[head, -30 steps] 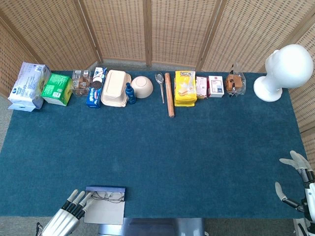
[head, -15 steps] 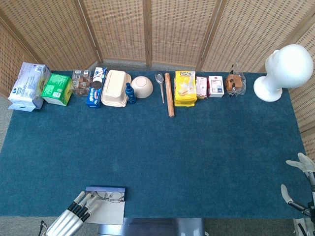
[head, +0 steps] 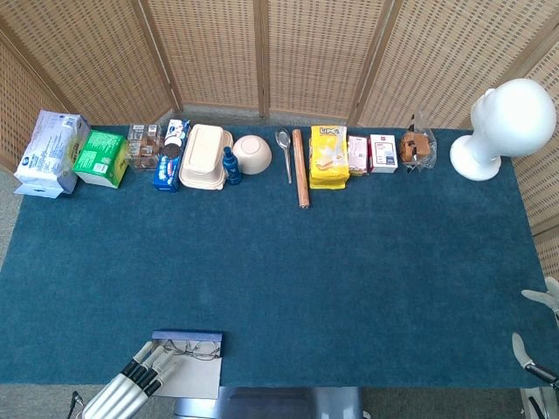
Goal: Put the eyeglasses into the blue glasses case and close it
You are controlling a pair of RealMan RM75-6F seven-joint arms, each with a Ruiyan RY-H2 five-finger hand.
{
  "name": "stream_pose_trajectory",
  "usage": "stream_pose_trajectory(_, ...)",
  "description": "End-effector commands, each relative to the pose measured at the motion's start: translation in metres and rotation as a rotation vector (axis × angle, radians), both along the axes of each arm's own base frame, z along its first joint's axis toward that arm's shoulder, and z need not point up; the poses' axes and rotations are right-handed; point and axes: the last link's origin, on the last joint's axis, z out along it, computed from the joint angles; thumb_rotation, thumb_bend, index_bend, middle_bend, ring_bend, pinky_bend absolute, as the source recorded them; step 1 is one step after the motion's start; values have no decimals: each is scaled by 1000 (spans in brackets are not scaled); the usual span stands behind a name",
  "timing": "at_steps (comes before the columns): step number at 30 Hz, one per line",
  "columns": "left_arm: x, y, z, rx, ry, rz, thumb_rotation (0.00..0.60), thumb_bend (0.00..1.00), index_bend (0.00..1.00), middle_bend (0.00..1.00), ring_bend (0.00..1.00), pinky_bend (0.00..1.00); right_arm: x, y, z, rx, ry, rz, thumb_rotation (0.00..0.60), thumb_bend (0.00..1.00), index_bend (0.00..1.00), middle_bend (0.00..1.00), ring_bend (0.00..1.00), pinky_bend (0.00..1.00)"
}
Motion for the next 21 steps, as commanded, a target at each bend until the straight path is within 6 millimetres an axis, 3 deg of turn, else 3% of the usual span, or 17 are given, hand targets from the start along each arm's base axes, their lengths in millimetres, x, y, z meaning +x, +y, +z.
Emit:
stream_pose_trajectory(1,-2,-3,0,-11,8,-3,520,265,0,0,0,0,-1,3,1,-4,-3,-2,600,391,0,280,85,190)
stream_pose_trajectory(9,-6,-4,-1,12,24,-21,529,265,0,0,0,0,-3,19,8,-30,-10,-13,600,391,0,280,85,190)
stream_pose_trajectory(21,-7,-2,-10,30,11,-36,546,265,0,0,0,0,2,25,17,-63,-20,3,600,389,0,279,85,189)
